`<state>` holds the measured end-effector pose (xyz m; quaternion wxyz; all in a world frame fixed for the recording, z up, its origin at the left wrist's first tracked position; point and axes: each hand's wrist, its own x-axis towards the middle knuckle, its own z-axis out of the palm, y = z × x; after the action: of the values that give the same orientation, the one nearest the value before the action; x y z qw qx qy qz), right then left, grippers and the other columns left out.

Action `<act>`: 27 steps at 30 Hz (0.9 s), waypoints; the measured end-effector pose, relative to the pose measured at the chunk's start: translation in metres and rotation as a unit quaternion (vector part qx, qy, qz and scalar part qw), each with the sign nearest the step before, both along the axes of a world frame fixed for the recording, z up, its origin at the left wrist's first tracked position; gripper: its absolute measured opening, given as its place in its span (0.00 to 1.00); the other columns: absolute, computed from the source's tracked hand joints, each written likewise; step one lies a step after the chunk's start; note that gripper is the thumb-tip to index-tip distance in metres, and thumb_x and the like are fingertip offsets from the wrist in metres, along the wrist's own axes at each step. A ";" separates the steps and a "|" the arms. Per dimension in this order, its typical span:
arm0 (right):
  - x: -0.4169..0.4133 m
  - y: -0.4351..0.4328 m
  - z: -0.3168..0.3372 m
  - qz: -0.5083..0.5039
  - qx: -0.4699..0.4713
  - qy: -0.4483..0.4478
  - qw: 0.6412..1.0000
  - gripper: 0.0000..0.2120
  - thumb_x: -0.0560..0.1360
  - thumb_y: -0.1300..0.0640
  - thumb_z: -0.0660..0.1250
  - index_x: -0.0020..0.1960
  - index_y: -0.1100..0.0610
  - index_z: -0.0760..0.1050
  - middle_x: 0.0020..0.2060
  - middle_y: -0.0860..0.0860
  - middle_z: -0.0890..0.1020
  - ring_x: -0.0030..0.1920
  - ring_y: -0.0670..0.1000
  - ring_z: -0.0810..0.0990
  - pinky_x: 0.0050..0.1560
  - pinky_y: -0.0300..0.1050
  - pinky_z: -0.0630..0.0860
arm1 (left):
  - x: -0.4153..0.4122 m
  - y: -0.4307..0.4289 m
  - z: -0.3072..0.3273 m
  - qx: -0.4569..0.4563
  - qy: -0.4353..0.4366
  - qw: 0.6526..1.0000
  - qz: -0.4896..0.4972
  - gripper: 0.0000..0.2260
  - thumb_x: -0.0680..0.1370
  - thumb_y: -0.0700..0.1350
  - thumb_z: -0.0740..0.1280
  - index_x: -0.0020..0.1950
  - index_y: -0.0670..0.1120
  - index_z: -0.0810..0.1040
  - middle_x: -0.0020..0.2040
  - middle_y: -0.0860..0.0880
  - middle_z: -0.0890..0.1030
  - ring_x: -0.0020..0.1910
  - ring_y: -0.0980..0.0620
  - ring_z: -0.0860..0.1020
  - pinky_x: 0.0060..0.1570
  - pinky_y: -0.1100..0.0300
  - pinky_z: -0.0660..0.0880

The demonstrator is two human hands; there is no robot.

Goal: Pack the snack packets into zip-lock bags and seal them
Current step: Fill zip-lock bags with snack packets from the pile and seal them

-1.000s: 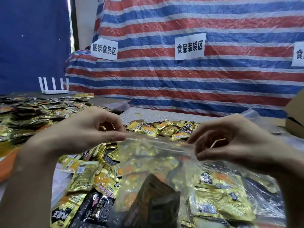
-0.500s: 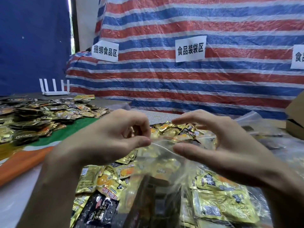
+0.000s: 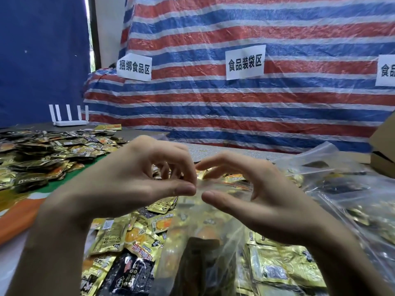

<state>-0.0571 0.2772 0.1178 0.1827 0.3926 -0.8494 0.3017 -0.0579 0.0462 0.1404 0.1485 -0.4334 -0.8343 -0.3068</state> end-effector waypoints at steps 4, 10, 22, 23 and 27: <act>0.001 -0.004 -0.001 0.018 -0.018 0.007 1.000 0.05 0.77 0.52 0.72 0.50 0.51 0.84 0.42 0.45 0.84 0.47 0.45 0.82 0.48 0.43 0.77 | 0.003 -0.005 0.002 0.004 -0.022 1.000 -0.011 0.10 0.71 0.59 0.70 0.44 0.55 0.84 0.43 0.49 0.83 0.43 0.46 0.81 0.41 0.47 0.77; 0.004 -0.017 -0.008 -0.004 -0.016 0.005 1.000 0.04 0.76 0.52 0.73 0.44 0.51 0.83 0.37 0.43 0.81 0.44 0.45 0.80 0.46 0.48 0.75 | 0.002 -0.016 0.001 -0.032 -0.117 0.992 0.017 0.14 0.69 0.64 0.70 0.45 0.56 0.85 0.40 0.52 0.84 0.39 0.50 0.82 0.40 0.50 0.80; 0.009 -0.024 -0.009 0.005 -0.030 0.001 1.000 0.02 0.75 0.52 0.73 0.44 0.50 0.83 0.36 0.42 0.80 0.41 0.48 0.78 0.42 0.50 0.75 | 0.001 -0.021 0.001 -0.015 -0.111 0.994 0.020 0.12 0.68 0.62 0.71 0.41 0.56 0.85 0.37 0.51 0.83 0.37 0.50 0.81 0.37 0.49 0.78; 0.009 -0.024 -0.009 0.005 -0.030 0.000 1.000 0.02 0.75 0.52 0.73 0.44 0.49 0.83 0.35 0.42 0.80 0.40 0.48 0.78 0.41 0.50 0.75 | 0.001 -0.022 0.001 -0.009 -0.123 0.992 0.015 0.12 0.68 0.62 0.71 0.42 0.55 0.85 0.38 0.50 0.84 0.37 0.49 0.82 0.38 0.48 0.79; 0.010 -0.025 -0.008 0.005 -0.022 -0.012 1.000 0.02 0.74 0.53 0.75 0.45 0.50 0.85 0.36 0.42 0.81 0.40 0.48 0.79 0.41 0.47 0.75 | 0.001 -0.028 0.001 0.002 -0.161 0.987 -0.004 0.11 0.68 0.60 0.74 0.43 0.55 0.87 0.41 0.49 0.86 0.40 0.50 0.84 0.41 0.49 0.81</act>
<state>-0.0475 0.2517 0.1099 0.1794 0.3889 -0.8426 0.3265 -0.0574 0.0182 0.1415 0.0117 -0.3813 -0.8450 -0.3747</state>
